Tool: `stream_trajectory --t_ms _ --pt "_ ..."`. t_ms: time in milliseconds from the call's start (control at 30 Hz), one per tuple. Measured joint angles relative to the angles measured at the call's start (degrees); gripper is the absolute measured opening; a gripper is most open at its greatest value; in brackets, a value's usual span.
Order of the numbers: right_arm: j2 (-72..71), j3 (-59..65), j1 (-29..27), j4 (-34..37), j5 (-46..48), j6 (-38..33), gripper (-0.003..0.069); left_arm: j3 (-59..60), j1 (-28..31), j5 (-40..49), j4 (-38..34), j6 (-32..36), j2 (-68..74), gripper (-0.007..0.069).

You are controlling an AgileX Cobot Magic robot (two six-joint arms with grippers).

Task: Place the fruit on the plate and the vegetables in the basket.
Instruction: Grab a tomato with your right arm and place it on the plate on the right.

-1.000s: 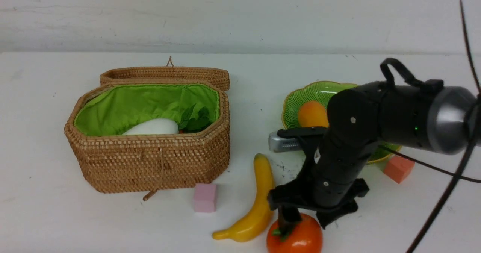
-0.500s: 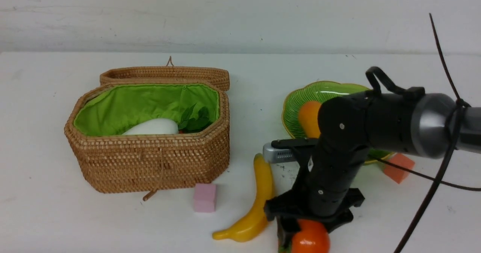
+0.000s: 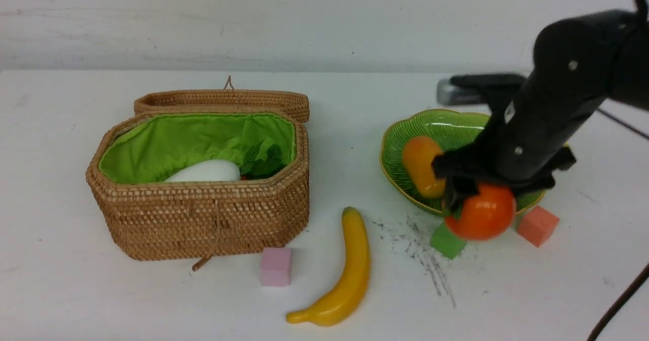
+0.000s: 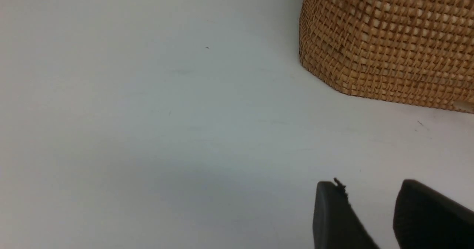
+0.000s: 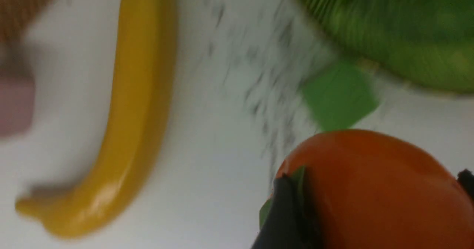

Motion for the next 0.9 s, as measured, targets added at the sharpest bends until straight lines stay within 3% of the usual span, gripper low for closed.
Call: stream_trajectory --t_ms 133,300,500,667,900 --pt "1.84 -1.54 -4.9 -0.34 -12.29 0.4 0.055 0.0 0.0 0.0 0.0 0.0 0.0 0.0239" --pt "7.79 -1.54 -6.88 -1.23 -20.25 2.21 0.055 0.0 0.0 0.0 0.0 0.0 0.0 0.0239" --pt "11.4 -1.54 -6.95 -1.91 -20.5 2.47 0.0554 0.0 0.0 0.0 0.0 0.0 0.0 0.0239" --pt "11.47 -1.54 -6.95 -2.04 -19.33 2.61 0.0676 0.0 0.0 0.0 0.0 0.0 0.0 0.0239" --pt "9.34 -1.54 -6.87 0.07 -15.79 2.61 0.0664 0.0 0.0 0.0 0.0 0.0 0.0 0.0239"
